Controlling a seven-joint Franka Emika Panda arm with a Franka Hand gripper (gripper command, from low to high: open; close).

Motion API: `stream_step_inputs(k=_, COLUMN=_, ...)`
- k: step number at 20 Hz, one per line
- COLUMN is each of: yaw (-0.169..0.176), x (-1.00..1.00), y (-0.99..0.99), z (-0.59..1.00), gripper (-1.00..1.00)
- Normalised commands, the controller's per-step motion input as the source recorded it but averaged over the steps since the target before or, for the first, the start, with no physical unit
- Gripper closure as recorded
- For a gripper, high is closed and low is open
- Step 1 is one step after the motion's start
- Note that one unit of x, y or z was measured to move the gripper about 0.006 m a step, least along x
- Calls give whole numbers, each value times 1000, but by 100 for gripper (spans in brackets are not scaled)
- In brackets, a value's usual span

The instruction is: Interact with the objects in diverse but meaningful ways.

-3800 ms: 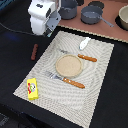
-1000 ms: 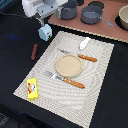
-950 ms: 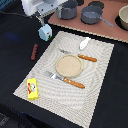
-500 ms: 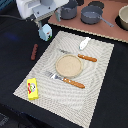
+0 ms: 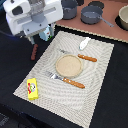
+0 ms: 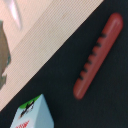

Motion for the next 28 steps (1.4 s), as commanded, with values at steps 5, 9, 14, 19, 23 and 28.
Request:
stream_step_inputs(k=5, yaw=6, x=611, y=-724, z=172, gripper=-100)
stream_step_inputs(k=9, yaw=0, x=626, y=-636, z=201, gripper=-100)
stream_step_inputs(k=14, yaw=0, x=607, y=-663, z=119, gripper=-100)
stream_step_inputs(k=19, yaw=0, x=560, y=-706, z=58, gripper=-100)
stream_step_inputs(k=23, yaw=0, x=521, y=-783, z=0, gripper=-100)
stream_step_inputs(k=28, yaw=0, x=235, y=-622, z=0, gripper=-100)
